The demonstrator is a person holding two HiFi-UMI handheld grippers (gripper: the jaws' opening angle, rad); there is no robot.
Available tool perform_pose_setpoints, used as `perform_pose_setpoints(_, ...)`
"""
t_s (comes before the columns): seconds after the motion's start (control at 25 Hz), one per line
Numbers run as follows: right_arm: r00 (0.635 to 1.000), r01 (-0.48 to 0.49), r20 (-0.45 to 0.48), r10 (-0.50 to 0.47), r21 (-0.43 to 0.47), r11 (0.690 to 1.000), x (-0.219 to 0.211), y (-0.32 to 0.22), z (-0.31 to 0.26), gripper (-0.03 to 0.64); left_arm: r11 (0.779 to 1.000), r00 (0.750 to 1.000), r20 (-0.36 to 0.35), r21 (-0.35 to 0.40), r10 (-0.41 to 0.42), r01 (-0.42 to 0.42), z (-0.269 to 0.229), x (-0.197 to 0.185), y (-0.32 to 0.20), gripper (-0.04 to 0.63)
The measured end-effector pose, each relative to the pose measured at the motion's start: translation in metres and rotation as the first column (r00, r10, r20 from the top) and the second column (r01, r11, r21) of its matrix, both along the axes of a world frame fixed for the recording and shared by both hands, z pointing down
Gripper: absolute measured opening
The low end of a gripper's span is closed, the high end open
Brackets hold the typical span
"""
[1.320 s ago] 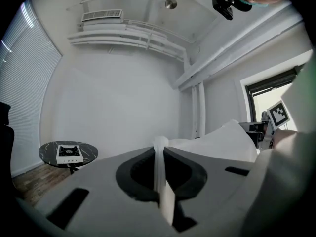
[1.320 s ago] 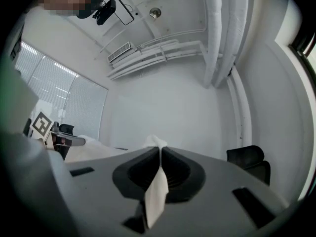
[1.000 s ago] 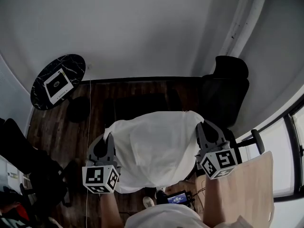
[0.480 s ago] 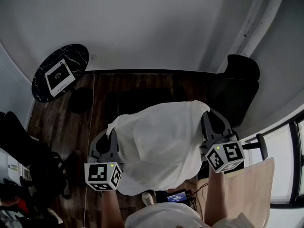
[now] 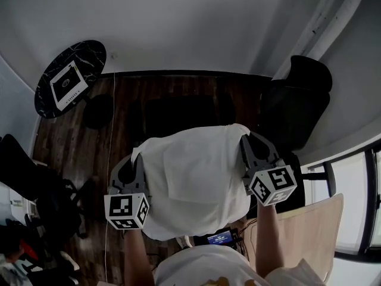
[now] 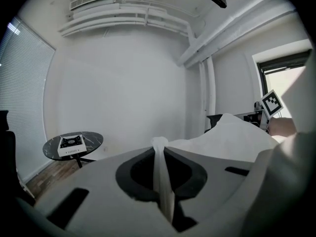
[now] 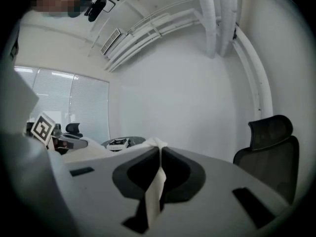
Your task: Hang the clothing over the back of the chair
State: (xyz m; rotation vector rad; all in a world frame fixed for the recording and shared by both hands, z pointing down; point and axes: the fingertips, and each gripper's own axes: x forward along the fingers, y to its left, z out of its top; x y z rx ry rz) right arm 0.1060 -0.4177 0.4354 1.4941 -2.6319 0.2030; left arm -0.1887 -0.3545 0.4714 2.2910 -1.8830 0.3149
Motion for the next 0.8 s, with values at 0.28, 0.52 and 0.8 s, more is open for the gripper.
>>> perform_pose_setpoints(0.28, 0.997, 0.053, -0.042, -0.058, -0.115, 0.992, -0.006, -0.013, 0.055, 0.023, 0.996, 0.992, 0.127, -0.087, 0.025, -0.014, 0.033, 0.001, -0.012, 0.025)
perform_pose_setpoints(0.52, 0.986, 0.136, -0.064, -0.151, -0.202, 0.970, -0.011, -0.011, 0.094, 0.023, 0.980, 0.971, 0.207, -0.179, 0.119, -0.082, 0.070, 0.011, -0.009, 0.025)
perform_pose_setpoints(0.8, 0.944, 0.152, -0.243, -0.224, -0.282, 0.947, -0.009, 0.003, 0.148, 0.028, 0.936, 0.977, 0.098, -0.316, 0.192, -0.152, 0.102, 0.008, -0.007, 0.052)
